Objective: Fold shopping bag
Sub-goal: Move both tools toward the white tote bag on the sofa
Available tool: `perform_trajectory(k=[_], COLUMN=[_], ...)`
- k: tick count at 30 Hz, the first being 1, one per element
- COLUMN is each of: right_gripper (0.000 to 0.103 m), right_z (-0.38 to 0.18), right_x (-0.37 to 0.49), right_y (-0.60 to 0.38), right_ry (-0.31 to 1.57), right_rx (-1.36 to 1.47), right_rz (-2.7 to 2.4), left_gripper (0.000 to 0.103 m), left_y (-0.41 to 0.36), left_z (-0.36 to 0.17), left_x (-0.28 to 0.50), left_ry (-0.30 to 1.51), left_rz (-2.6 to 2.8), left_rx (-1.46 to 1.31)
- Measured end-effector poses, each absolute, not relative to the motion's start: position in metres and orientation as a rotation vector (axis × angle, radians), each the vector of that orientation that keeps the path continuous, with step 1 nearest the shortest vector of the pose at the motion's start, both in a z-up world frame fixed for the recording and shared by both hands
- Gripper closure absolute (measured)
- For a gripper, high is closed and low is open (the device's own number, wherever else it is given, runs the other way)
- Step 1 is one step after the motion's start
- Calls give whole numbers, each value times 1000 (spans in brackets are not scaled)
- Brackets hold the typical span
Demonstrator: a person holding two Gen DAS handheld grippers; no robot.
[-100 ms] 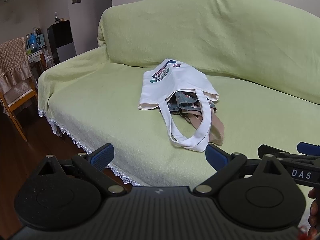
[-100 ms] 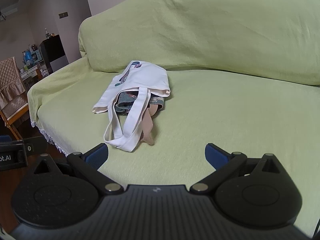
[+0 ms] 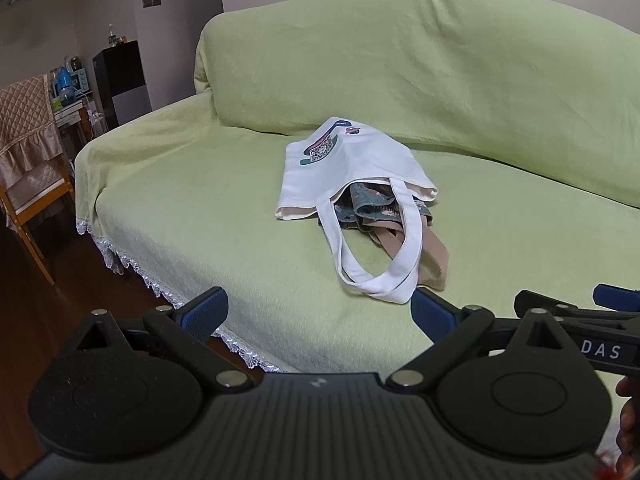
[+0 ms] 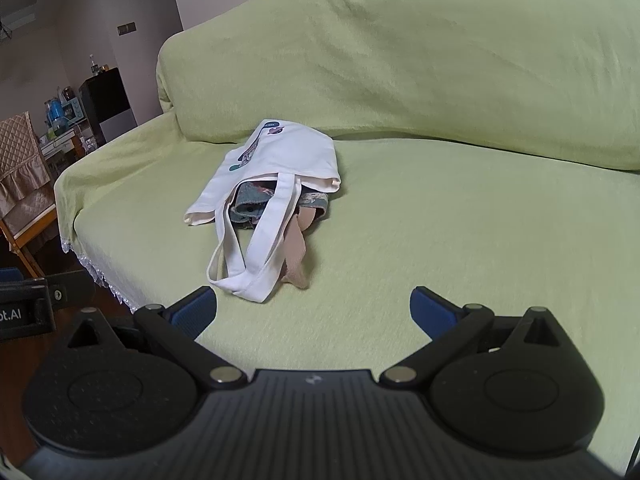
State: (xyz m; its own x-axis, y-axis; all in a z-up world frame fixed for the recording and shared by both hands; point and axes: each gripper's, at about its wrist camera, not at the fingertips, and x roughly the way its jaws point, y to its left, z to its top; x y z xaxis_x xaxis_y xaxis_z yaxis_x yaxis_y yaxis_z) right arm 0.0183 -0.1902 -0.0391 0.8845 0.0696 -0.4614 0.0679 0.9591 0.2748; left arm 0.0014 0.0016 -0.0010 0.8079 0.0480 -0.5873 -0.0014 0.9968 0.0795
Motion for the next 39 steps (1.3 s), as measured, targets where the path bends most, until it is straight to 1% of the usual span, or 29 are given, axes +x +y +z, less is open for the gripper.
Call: perform_trajectory(k=[4, 7, 16, 35, 39], right_gripper=[1, 1, 1, 1, 1], right_z=[-34, -42, -52, -60, -62], right_x=[23, 27, 27, 47, 67], right_y=[-192, -183, -182, -185, -191], right_ry=[484, 484, 489, 578, 606], right_rx=[293, 292, 292, 276, 280], right_rz=[-3, -6, -15, -15, -5], left_gripper=[4, 4, 4, 4, 4], left_y=[0, 2, 8, 12, 15], left_z=[-1, -1, -11, -38, -49], left_x=[10, 2, 4, 27, 34], left_ry=[648, 631, 669, 760, 756], left_rz=[28, 26, 25, 32, 53], left_rx=[88, 76, 41, 16, -7])
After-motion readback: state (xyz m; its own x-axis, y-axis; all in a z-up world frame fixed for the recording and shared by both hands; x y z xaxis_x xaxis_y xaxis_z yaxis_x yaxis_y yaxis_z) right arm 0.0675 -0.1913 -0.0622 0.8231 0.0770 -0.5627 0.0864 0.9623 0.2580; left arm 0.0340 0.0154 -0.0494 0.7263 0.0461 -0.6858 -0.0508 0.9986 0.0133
